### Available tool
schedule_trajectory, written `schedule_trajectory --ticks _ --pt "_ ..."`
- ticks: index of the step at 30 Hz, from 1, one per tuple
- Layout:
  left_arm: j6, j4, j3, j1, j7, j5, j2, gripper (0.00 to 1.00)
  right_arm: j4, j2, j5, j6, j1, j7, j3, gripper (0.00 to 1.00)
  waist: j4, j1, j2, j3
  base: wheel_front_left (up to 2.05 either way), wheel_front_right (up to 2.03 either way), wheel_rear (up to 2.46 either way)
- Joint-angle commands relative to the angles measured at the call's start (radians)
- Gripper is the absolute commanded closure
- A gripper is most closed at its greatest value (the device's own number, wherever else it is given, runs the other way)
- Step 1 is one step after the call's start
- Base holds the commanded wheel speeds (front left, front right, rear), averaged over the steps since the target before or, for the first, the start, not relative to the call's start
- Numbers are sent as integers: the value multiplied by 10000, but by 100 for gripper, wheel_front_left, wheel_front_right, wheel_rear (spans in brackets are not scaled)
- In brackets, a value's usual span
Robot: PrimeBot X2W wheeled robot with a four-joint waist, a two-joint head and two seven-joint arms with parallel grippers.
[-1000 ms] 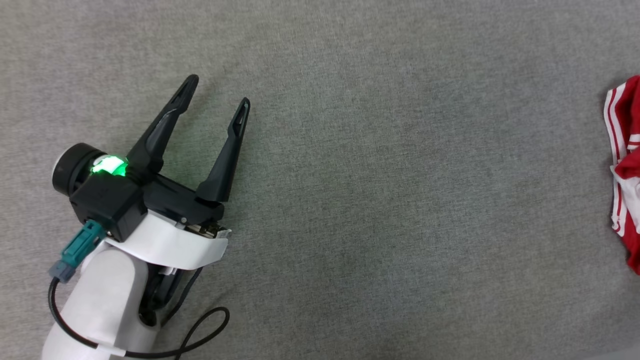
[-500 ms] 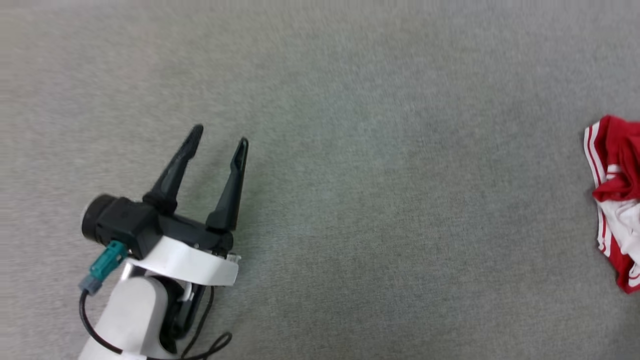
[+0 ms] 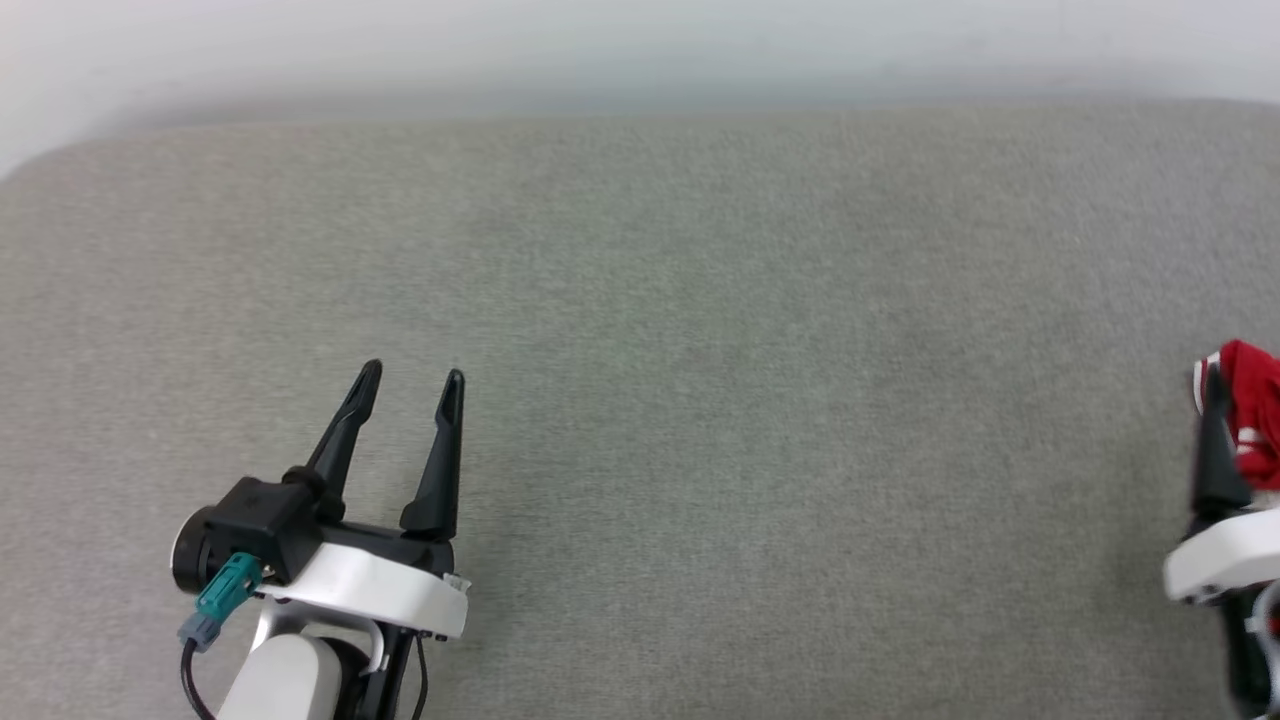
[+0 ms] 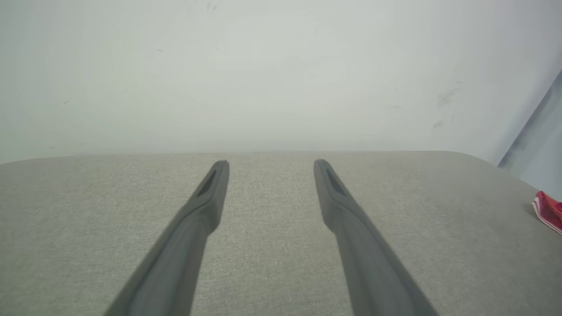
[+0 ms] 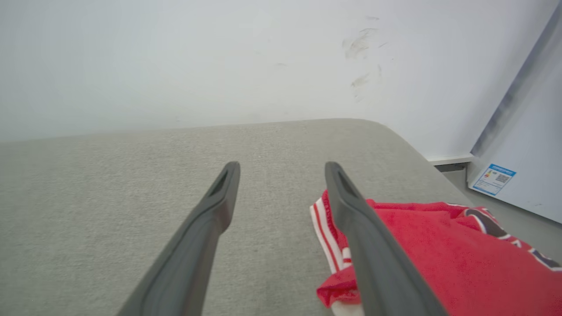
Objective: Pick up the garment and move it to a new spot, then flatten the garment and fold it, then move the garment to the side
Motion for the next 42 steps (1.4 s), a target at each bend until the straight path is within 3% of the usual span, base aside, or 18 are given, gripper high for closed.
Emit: schedule_trajectory --ticks 1,9,19,29,42 --pt "40 6 82 134 -20 68 -39 0 -168 148 3 -10 178 41 126 0 306 2 0 -331 0 0 0" --pt "69 176 634 751 -19 261 -179 0 -1746 757 150 -10 1468 457 1358 0 685 2 0 -1048 0 0 0" --pt "-41 411 568 1445 -21 632 -195 0 -3319 912 450 -10 3137 1110 1768 0 772 2 0 -1918 0 0 0" --pt "-98 538 454 1604 -22 704 -224 0 -3861 917 1034 -10 4057 1478 1564 0 754 2 0 -2182 0 0 0" --pt "-69 765 434 1407 -22 621 -127 0 -3942 917 991 -10 3987 1596 1606 0 671 2 0 -2187 0 0 0"
